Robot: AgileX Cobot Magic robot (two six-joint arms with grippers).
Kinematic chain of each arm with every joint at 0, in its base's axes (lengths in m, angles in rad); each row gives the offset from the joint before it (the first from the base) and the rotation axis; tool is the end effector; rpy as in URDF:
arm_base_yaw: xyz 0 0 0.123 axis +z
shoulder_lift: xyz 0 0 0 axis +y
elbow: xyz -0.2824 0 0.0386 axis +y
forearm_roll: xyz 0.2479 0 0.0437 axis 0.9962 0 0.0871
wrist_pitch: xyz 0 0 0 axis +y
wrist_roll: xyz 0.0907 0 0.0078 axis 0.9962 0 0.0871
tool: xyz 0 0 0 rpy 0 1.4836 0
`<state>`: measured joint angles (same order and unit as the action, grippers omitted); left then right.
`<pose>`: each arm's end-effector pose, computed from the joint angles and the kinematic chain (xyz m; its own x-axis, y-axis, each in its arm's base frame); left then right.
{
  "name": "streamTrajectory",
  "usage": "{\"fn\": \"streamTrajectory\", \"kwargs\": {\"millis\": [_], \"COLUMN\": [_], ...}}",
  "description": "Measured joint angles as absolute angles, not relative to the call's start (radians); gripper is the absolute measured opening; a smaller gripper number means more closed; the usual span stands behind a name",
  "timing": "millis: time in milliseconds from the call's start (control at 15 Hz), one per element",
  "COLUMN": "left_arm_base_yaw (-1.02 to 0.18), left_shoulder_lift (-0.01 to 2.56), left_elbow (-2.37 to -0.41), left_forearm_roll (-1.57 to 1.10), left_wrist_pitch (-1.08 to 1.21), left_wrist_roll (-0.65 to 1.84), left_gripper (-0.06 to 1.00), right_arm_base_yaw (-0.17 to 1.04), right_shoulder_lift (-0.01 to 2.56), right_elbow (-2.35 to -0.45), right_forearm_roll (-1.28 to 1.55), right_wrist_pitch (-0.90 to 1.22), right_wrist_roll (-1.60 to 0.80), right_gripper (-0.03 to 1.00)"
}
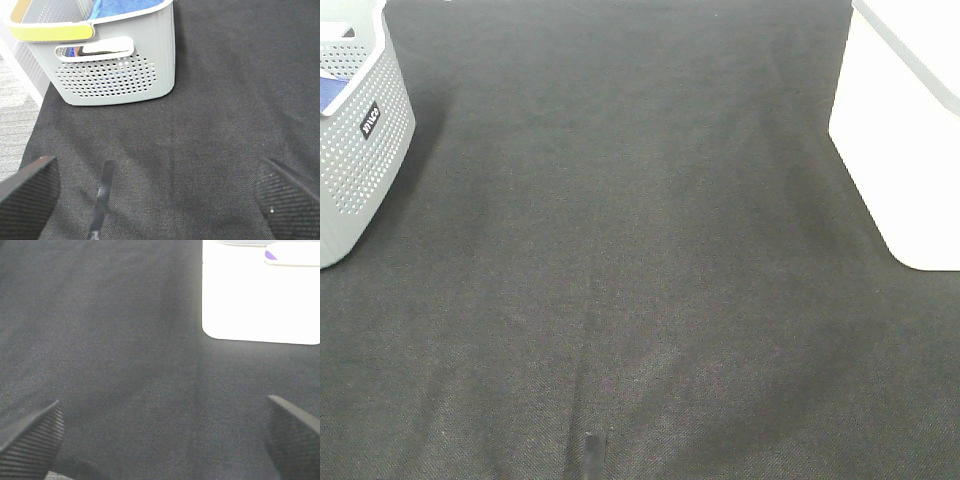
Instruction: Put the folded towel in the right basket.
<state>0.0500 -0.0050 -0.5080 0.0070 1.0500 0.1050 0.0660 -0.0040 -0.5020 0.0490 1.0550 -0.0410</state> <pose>-0.0061 0.0002 0.2802 -0.4377 0.0865 -0.8950 -0.0081 0.9949 0.1001 -0.0058 0.0035 0.2782 -0.4423 -0.0461 -0.8957 -0.1114 0.9938 0.0039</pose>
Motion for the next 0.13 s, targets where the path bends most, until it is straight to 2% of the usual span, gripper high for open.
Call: {"fn": "streamTrajectory", "kwargs": {"millis": [133], "left_arm_base_yaw": [0.050], "left_shoulder_lift": [-0.005], "left_elbow": [-0.508], "left_forearm_roll": [0.007], "left_wrist_pitch": [1.050], "left_wrist_roll": [0.105], "left_gripper": [0.99], "right_arm_base_yaw": [0.066], "right_shoulder_lift": [-0.004], "right_elbow": [-0.502], "right_forearm_roll": [0.049], "right_wrist_pitch": [1.055], "right_wrist_roll": [-0.041], "right_gripper": [0.98]}}
